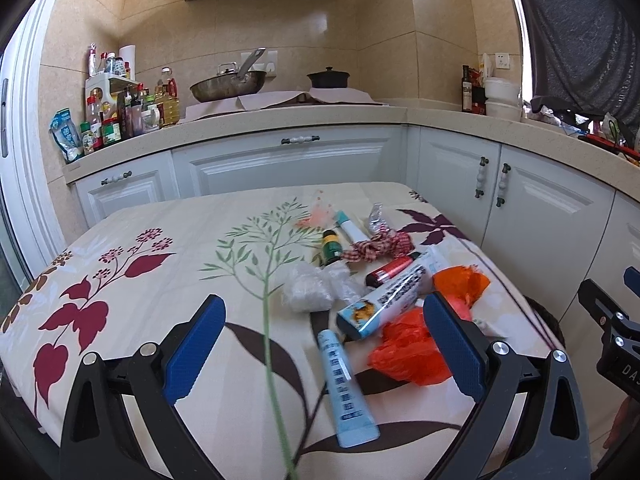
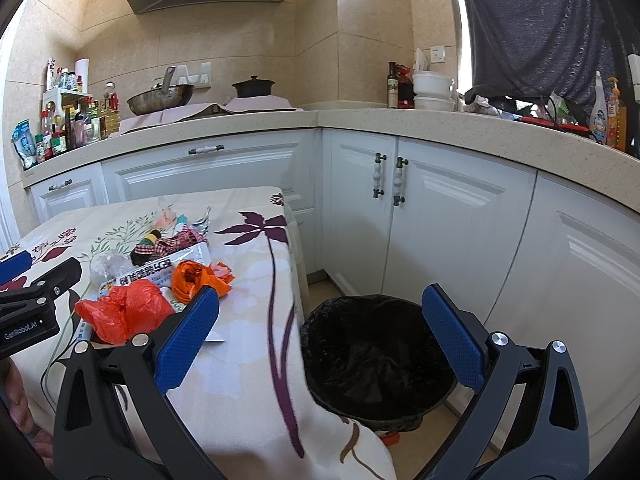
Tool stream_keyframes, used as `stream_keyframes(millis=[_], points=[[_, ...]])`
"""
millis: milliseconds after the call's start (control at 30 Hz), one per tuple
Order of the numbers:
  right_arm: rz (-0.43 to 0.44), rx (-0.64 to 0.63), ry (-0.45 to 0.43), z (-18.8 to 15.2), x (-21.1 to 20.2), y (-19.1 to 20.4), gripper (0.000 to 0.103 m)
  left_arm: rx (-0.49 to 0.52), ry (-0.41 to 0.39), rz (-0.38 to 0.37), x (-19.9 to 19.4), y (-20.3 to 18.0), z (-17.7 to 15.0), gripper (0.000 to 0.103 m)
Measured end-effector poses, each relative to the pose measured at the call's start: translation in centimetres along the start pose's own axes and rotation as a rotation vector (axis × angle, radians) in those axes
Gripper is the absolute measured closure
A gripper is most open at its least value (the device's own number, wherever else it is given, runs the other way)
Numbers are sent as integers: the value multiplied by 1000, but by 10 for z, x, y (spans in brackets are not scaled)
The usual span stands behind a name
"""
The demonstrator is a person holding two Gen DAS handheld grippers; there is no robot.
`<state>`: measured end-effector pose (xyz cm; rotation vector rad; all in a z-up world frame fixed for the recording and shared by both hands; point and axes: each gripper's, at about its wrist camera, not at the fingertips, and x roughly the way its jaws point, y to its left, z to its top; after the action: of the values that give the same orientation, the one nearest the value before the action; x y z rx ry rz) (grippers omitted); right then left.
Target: Collect trash
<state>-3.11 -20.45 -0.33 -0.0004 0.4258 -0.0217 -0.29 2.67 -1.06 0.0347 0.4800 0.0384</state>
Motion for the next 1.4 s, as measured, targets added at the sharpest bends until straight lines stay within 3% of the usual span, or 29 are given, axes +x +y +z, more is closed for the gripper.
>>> stream_keyframes(millis=[533,900,967,1033,1167,1333,1400], points=[[228,-103,15,0,11,92,4,-27,48,92,2,49,-6,7],[277,-143,52,-8,29,126,5,-74,109,135,14,77,-17,7],[288,-142,66,-9,33,126,11,-76,113,131,15,77,-18,7],[298,-145,88,-10,36,128,24,-79,115,126,16,77,-18,7],[294,-145,88,-11,36,127,26,-79,116,116,18,75,-20,7],[288,-140,81,-10,35,121,52,-77,122,108,19,73,-21,7],[288,-137,81,-9,36,119,55,-75,121,109,19,72,-21,6]])
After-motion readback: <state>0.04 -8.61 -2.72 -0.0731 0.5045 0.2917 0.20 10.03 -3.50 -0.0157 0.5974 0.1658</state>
